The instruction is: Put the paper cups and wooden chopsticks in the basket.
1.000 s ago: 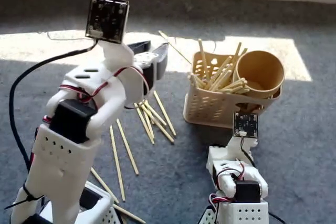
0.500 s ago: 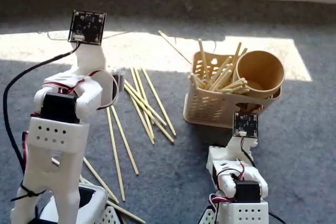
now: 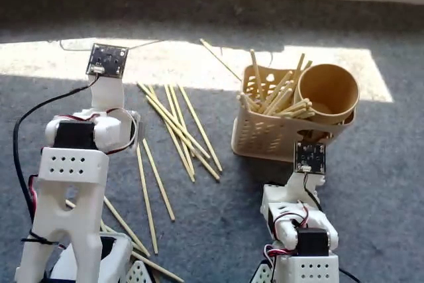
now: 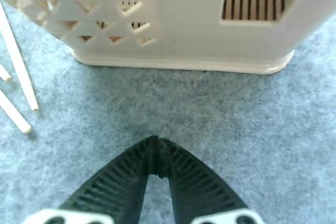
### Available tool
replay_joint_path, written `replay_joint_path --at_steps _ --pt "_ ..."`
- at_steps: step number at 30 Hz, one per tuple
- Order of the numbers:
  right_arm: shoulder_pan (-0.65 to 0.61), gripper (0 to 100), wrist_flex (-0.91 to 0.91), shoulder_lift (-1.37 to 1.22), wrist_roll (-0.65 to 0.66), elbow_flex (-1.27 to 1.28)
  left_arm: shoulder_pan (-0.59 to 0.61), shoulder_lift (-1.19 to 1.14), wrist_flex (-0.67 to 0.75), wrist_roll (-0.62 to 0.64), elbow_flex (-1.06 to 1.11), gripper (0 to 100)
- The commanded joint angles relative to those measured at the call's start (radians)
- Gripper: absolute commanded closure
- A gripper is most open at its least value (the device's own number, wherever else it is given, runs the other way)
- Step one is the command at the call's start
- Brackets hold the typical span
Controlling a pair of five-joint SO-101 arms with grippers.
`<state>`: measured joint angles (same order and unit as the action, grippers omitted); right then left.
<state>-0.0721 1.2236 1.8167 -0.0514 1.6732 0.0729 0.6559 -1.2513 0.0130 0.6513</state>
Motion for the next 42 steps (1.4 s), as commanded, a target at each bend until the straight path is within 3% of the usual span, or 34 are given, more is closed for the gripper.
replay_joint_path --at_steps 1,12,30,42 --pt "-0.007 99.1 0.007 0.002 0.009 0.104 0.015 0.024 -0.003 -0.005 0.03 82" --pt "-0.007 99.1 0.007 0.002 0.009 0.104 0.01 -0.035 0.123 -0.006 0.165 85" --pt "-0.007 99.1 0.007 0.002 0.009 0.104 0.016 -0.797 0.163 -0.005 -0.22 88" --pt "-0.007 99.1 0.007 0.002 0.009 0.104 0.015 -0.905 0.112 -0.003 -0.325 97"
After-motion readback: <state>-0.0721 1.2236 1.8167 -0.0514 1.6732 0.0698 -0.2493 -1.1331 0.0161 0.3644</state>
